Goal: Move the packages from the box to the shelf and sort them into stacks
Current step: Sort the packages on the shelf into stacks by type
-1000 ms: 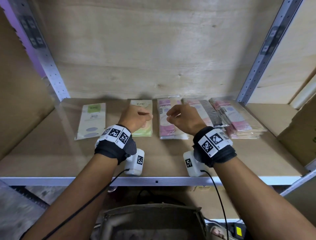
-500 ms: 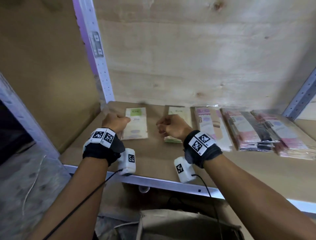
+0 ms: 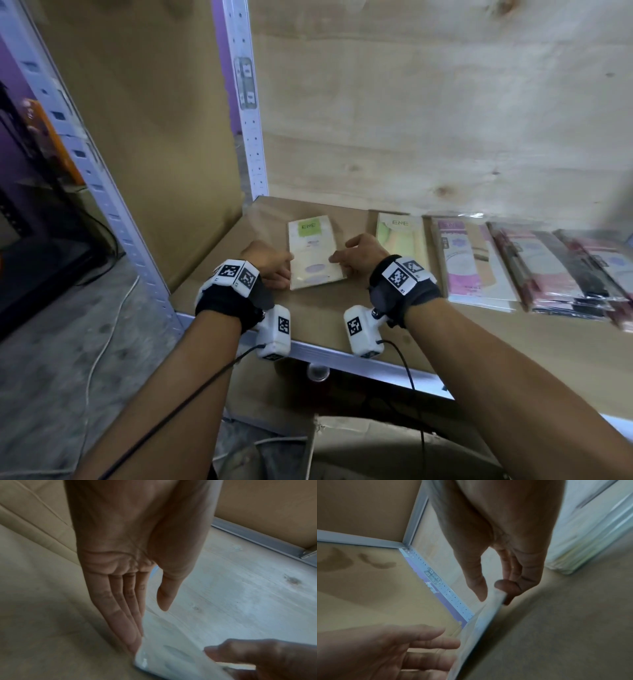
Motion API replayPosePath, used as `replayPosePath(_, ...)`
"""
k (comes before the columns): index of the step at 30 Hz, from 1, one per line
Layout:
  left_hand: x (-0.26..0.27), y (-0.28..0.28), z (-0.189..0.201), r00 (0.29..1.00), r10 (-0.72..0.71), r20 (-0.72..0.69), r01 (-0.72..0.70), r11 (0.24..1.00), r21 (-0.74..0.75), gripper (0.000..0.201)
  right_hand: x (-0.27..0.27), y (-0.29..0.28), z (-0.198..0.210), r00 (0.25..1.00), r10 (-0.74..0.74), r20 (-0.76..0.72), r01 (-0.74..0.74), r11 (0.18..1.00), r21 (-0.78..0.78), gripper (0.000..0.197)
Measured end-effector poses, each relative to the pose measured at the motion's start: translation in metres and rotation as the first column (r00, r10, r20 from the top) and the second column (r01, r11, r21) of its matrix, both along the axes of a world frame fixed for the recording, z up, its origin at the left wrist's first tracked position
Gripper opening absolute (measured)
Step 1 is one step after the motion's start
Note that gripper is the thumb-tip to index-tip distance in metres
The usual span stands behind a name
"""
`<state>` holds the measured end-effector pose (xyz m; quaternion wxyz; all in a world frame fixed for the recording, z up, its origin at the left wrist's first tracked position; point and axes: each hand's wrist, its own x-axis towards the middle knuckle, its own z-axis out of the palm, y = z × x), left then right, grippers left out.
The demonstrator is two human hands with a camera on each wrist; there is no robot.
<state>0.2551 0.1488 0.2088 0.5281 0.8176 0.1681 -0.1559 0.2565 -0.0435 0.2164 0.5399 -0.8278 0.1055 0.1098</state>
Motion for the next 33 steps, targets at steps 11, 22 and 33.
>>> replayPosePath(11, -0.029, -0.018, 0.033, 0.989, -0.021, 0.15, 0.07, 0.942, -0.329, 0.063, -0.047, -0.04, 0.033, 0.955, 0.17, 0.243, -0.172, 0.985, -0.01, 0.008)
replayPosePath(22, -0.045, -0.072, 0.055, 0.973, 0.012, 0.229, 0.166, 0.654, -0.738, 0.055, -0.104, -0.095, 0.056, 0.784, 0.432, 0.445, -0.194, 0.853, -0.485, 0.039)
replayPosePath(33, -0.046, -0.112, 0.043, 0.933, -0.15, 0.329, 0.331, 0.719, -0.611, 0.027, -0.091, -0.163, 0.035, 0.93, 0.095, 0.355, -0.018, 0.976, -0.215, 0.036)
